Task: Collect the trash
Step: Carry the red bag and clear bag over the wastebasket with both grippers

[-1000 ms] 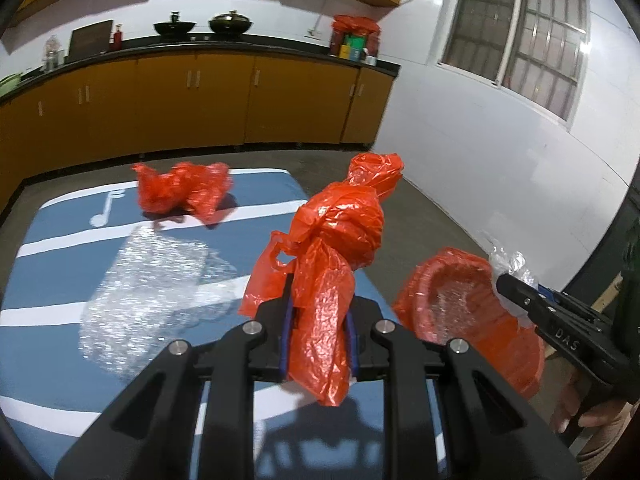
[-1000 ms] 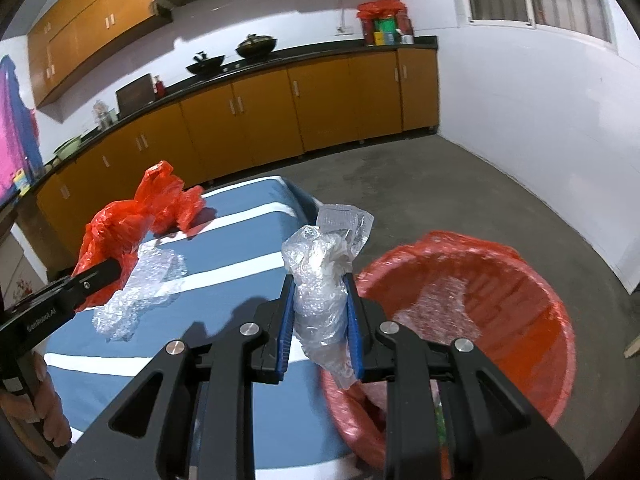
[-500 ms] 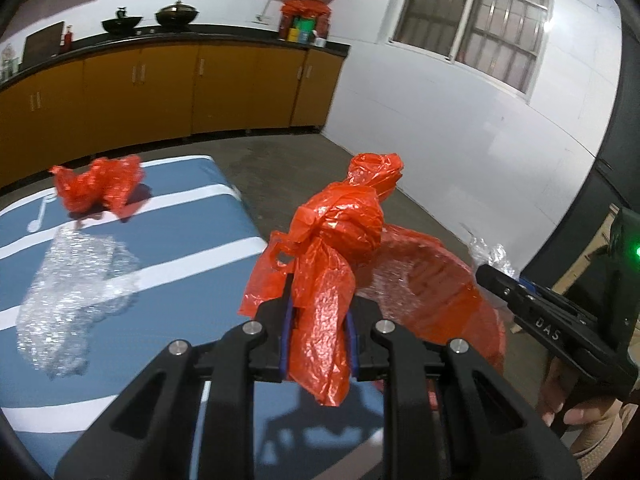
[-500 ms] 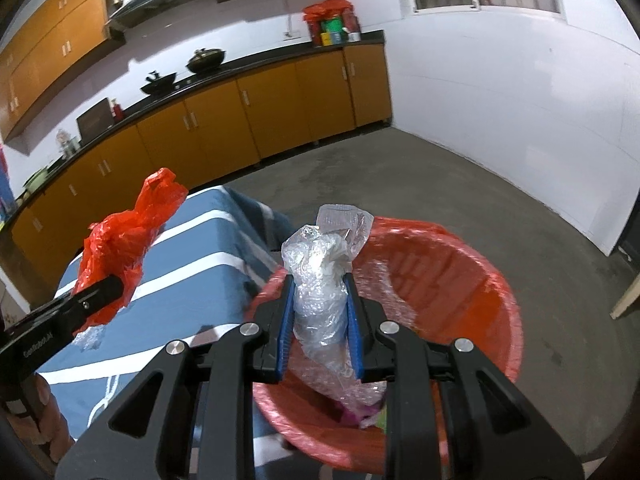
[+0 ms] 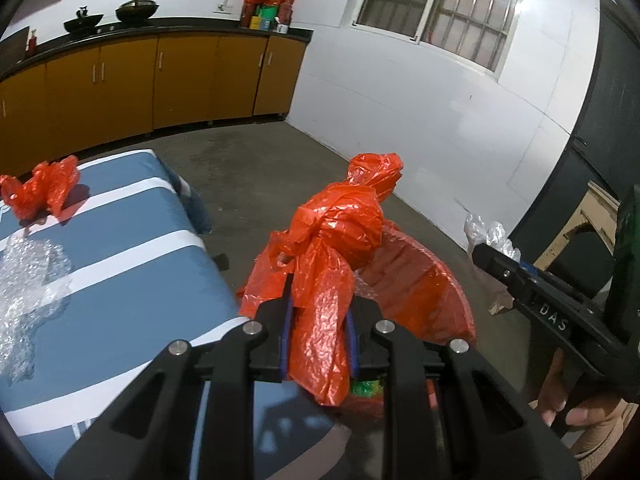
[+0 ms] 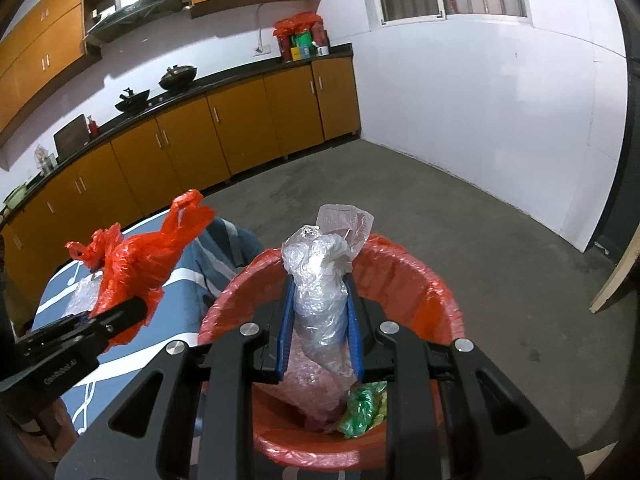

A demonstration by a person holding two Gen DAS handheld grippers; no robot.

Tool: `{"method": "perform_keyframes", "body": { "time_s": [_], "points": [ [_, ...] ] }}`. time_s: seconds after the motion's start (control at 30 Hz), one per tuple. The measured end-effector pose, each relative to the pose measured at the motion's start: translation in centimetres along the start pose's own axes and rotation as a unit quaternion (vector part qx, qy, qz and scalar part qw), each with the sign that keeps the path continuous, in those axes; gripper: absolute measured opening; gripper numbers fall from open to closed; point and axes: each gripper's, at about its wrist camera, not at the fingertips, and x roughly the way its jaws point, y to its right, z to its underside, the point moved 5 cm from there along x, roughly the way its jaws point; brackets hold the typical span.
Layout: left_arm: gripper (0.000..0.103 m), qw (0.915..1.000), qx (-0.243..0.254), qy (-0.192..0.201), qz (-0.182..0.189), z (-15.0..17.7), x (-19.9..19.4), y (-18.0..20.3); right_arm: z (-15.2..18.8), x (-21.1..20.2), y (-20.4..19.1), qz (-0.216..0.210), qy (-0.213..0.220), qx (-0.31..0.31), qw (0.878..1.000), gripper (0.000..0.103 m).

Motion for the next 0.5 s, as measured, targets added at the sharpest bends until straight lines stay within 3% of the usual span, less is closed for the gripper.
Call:
{"method": "perform_keyframes", "body": {
  "time_s": [0.5],
  "points": [
    [0.021, 0.9992, 0.011, -0.031, 0.025, 0.4, 2.9, 2.2, 0.1, 0.5, 1.9, 0.011, -0.005, 0.026, 1.0, 0.024]
  ]
}}
